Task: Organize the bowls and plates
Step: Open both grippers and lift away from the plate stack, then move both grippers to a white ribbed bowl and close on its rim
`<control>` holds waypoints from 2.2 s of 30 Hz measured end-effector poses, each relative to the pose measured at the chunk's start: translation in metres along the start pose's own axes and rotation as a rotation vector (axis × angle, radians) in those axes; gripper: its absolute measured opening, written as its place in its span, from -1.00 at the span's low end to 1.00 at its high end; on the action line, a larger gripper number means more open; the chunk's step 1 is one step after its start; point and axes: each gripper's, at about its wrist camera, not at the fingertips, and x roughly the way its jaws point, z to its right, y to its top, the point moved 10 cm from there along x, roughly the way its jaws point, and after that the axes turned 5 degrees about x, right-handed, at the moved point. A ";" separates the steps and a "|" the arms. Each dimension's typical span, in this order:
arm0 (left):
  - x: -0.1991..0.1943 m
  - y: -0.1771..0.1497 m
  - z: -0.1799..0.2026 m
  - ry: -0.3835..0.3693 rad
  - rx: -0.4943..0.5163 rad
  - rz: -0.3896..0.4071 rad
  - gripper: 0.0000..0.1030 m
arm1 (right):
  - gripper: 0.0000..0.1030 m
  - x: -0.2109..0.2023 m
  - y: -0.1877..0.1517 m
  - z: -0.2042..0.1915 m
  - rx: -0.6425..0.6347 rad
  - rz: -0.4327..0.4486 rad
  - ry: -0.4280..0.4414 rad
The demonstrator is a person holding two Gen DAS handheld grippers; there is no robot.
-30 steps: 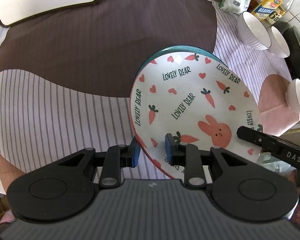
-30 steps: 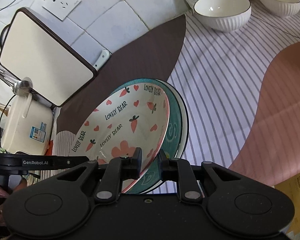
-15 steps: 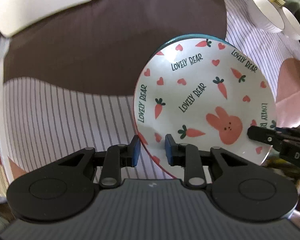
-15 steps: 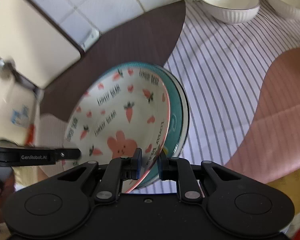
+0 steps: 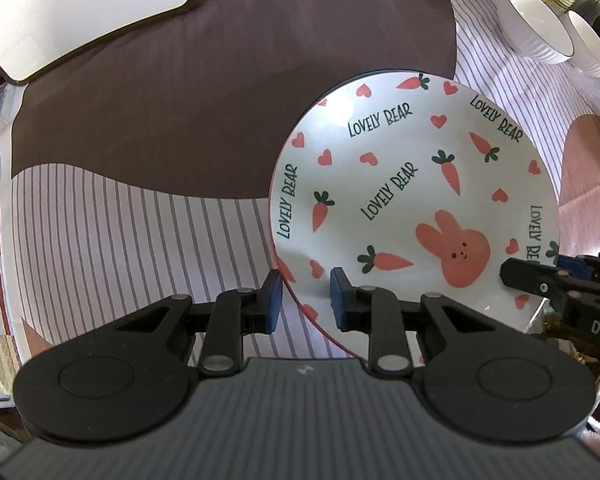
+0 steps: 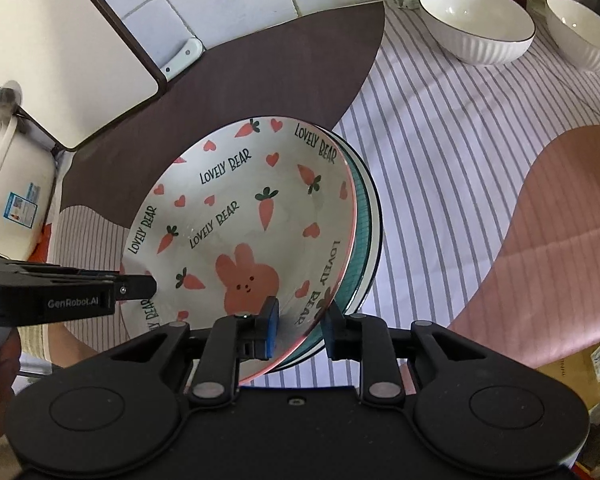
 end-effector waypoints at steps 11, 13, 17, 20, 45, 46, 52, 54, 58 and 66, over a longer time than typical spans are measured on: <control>-0.025 -0.014 0.002 -0.038 -0.056 0.003 -0.54 | -0.28 -0.023 -0.008 0.005 -0.019 0.061 0.014; -0.035 -0.016 0.009 -0.053 -0.049 0.011 -0.54 | -0.28 -0.035 -0.008 0.009 -0.029 0.094 0.029; -0.056 -0.018 0.030 -0.067 -0.004 0.020 -0.34 | -0.28 -0.064 -0.002 0.019 -0.050 0.176 0.063; -0.073 -0.016 0.050 -0.075 0.049 0.053 -0.32 | -0.27 -0.087 -0.002 0.028 -0.113 0.244 0.060; -0.146 0.052 0.280 -0.178 0.251 0.297 0.26 | 0.39 -0.216 -0.003 0.224 -0.252 0.532 -0.108; -0.138 0.054 0.289 -0.175 0.250 0.286 0.28 | 0.40 -0.212 -0.001 0.230 -0.255 0.534 -0.119; -0.091 0.066 0.330 -0.203 0.215 0.251 0.29 | 0.46 -0.195 0.011 0.264 -0.279 0.559 -0.160; -0.076 0.071 0.343 -0.208 0.211 0.255 0.29 | 0.46 -0.183 0.013 0.274 -0.286 0.538 -0.155; -0.046 0.076 0.368 -0.243 0.204 0.216 0.30 | 0.47 -0.152 0.014 0.294 -0.284 0.502 -0.167; 0.008 0.096 0.404 -0.244 0.202 0.189 0.35 | 0.47 -0.105 0.023 0.333 -0.195 0.495 -0.187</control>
